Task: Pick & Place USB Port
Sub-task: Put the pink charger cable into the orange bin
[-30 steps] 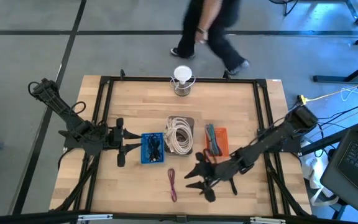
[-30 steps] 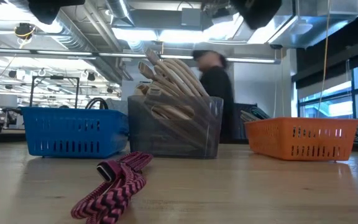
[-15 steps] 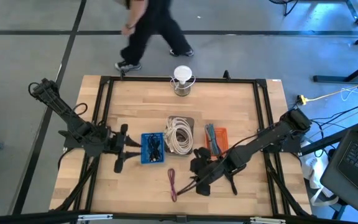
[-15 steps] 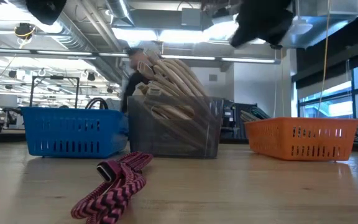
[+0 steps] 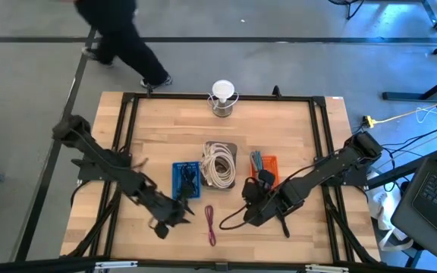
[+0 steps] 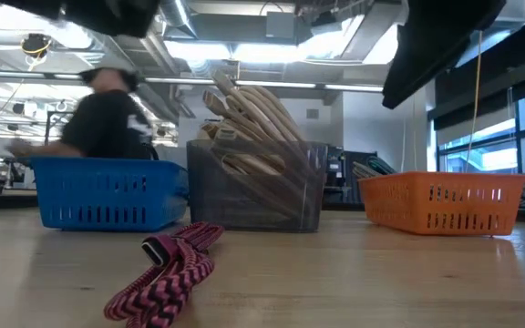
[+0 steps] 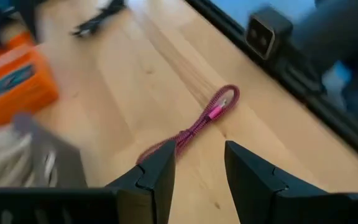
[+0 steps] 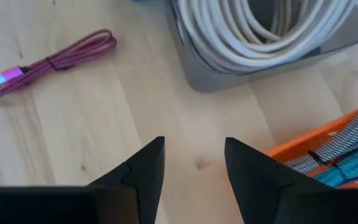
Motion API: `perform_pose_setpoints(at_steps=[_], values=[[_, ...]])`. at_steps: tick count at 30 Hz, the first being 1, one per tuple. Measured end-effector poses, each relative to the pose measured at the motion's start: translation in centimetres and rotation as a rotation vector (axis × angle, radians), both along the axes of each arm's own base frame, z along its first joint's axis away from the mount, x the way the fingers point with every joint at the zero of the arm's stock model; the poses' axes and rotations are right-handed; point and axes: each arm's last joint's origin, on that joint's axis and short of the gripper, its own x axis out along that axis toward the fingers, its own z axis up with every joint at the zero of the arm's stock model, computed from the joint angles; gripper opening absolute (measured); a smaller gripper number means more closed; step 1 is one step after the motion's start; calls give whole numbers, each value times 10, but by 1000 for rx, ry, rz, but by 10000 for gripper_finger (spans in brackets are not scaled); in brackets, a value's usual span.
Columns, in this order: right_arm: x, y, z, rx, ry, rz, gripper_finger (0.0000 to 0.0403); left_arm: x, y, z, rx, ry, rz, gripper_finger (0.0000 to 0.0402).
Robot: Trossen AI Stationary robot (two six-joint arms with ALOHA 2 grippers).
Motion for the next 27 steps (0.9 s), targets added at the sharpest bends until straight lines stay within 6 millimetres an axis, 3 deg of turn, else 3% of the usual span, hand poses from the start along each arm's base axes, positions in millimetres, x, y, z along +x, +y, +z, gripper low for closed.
perform_pose_setpoints(at_steps=[5,14,27], values=[[-7,-4,5,-39,6,-25,169,34,-11,-12,227,109,-161,129],[-34,-10,32,-135,-82,-134,169,72,-18,-36,488,185,-344,129],[-52,-14,54,-171,-168,-148,169,87,-16,-67,565,243,-494,129]])
